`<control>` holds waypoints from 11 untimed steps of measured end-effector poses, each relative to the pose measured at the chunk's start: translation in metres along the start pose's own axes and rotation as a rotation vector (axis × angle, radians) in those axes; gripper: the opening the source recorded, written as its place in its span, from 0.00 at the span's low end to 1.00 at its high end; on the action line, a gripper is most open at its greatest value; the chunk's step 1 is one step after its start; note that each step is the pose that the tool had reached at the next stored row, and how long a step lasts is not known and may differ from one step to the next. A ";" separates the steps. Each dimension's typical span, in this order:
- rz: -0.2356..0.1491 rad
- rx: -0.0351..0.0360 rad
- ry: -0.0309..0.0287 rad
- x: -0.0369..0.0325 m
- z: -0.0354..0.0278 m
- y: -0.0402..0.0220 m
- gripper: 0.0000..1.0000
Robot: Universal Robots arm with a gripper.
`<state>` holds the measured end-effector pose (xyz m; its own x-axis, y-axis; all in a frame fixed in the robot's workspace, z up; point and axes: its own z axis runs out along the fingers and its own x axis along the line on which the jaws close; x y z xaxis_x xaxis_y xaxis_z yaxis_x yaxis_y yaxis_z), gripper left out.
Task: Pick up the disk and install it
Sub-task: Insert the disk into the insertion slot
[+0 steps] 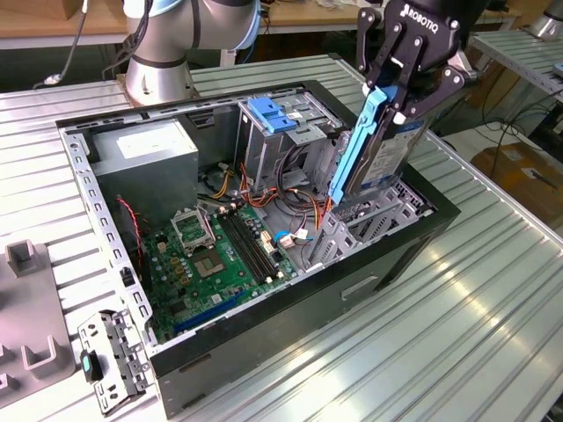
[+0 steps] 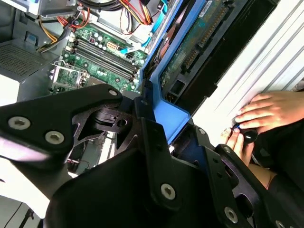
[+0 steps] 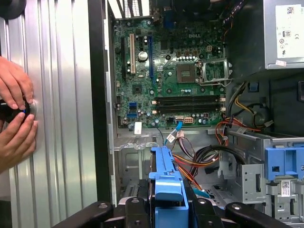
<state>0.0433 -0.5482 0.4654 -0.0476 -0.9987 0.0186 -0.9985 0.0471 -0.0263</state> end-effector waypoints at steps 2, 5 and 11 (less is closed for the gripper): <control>0.002 0.0000 0.0000 0.0004 0.0042 -0.0032 0.37; 0.002 -0.0001 0.0002 0.0001 0.0103 -0.0079 0.37; 0.003 -0.0002 0.0002 0.0001 0.0205 -0.0076 0.37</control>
<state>0.0514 -0.5491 0.4452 -0.0509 -0.9985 0.0188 -0.9984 0.0504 -0.0261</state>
